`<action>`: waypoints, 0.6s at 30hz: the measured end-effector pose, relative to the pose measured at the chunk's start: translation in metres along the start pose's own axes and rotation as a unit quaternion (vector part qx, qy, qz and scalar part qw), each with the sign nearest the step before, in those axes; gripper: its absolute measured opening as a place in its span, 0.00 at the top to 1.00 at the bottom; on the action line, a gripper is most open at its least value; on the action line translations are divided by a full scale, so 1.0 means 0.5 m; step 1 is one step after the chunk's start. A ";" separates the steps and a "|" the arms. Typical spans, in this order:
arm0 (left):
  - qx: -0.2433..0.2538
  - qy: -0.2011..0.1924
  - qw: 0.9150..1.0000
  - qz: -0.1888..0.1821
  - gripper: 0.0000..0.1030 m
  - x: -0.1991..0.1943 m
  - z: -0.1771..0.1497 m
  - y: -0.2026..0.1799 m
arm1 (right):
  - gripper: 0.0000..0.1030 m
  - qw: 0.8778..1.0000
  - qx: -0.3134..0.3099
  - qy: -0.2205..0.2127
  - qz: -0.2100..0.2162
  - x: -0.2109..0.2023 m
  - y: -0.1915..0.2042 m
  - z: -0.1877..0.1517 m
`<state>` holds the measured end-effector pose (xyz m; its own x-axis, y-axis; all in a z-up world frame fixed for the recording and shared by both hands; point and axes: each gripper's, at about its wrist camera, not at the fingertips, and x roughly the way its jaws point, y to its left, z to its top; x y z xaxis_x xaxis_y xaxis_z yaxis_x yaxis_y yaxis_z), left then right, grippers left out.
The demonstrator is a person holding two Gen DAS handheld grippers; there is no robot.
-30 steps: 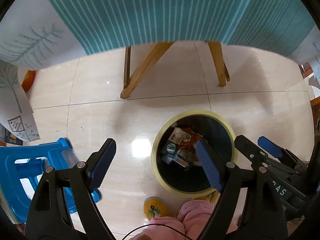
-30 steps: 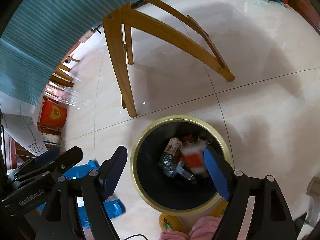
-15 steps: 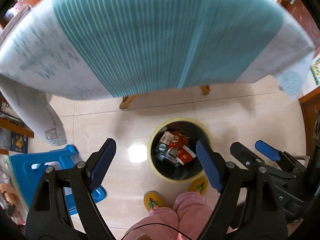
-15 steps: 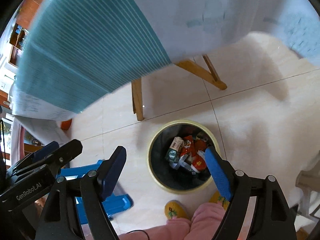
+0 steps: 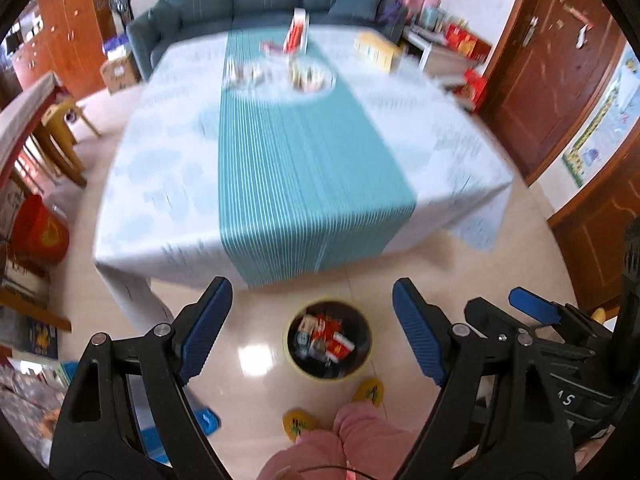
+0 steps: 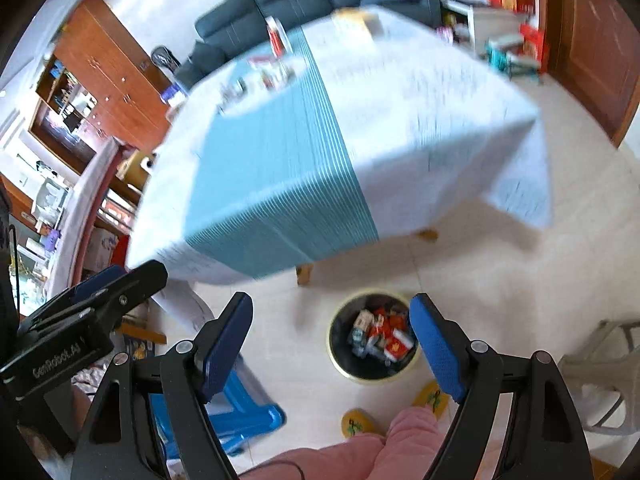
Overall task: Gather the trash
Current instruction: 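Raise both tools from the bin back toward the table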
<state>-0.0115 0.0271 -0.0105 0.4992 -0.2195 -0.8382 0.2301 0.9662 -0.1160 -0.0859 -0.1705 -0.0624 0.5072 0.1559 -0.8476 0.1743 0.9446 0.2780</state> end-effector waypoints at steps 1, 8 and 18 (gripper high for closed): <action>-0.002 -0.011 1.000 -0.001 0.22 -0.020 0.016 0.006 | 0.20 1.000 -0.003 -0.008 -0.002 -0.020 0.009 0.011; -0.027 -0.072 0.997 -0.001 0.22 -0.121 0.130 0.061 | 0.20 0.997 -0.023 -0.067 -0.021 -0.133 0.062 0.122; -0.069 -0.088 0.994 0.020 0.22 -0.105 0.252 0.133 | 0.20 0.995 -0.059 -0.084 -0.013 -0.111 0.097 0.281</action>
<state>0.0827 0.0862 0.0931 0.6465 -0.1896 -0.7389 0.0966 0.9812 -0.1672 0.0131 -0.1739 0.0614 0.6396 0.0900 -0.7634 0.0945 0.9764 0.1943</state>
